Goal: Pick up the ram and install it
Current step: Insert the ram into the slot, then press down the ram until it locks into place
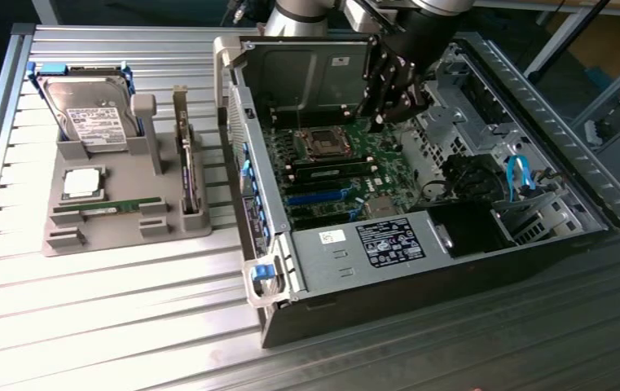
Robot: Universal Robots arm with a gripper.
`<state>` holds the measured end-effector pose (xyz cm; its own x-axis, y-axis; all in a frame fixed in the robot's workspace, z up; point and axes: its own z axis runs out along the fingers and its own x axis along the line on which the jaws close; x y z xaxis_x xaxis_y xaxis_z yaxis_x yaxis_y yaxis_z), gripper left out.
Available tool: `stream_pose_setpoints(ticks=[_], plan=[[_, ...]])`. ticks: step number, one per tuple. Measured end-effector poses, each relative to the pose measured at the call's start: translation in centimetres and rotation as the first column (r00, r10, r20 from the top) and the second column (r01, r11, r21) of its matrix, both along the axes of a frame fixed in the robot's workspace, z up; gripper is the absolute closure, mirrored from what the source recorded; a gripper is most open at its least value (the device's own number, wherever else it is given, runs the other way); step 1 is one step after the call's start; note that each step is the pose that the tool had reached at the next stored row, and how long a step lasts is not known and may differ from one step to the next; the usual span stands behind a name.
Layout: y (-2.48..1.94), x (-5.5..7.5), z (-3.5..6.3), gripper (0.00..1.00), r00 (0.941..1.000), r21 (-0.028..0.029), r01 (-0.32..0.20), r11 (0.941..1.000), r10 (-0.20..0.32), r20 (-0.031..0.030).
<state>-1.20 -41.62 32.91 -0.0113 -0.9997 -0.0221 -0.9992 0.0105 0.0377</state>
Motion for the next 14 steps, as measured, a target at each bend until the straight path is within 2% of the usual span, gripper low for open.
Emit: stream_pose_setpoints(ticks=[14], plan=[[0.0, 0.0, 0.01, 0.62, 1.0, -0.0001, 0.0, 1.0, 0.0, 0.0]])
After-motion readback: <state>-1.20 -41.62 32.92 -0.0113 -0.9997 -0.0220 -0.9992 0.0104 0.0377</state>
